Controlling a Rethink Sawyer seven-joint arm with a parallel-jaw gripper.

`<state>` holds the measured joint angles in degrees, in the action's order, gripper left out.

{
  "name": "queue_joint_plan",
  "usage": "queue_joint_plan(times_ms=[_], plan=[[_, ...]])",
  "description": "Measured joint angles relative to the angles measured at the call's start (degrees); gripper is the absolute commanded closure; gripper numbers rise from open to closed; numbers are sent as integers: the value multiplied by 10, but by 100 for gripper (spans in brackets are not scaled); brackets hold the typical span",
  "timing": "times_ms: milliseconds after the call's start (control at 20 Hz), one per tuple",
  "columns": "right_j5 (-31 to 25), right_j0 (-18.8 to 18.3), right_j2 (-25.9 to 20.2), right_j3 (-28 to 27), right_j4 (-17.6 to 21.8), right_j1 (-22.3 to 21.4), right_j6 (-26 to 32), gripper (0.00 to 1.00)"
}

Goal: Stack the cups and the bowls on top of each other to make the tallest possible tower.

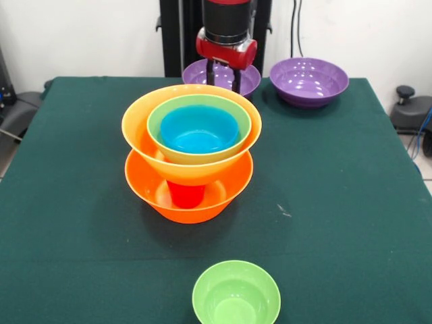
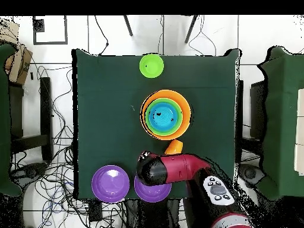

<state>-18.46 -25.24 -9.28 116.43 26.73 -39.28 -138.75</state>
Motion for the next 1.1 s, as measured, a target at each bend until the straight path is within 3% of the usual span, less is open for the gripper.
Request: queue_joint_plan(times_ms=[500, 1050, 1100], plan=[[44, 63, 44, 0, -1, 24, 0, 0], [81, 79, 65, 0, -2, 32, 0, 0], [85, 79, 67, 0, -2, 35, 0, 100]])
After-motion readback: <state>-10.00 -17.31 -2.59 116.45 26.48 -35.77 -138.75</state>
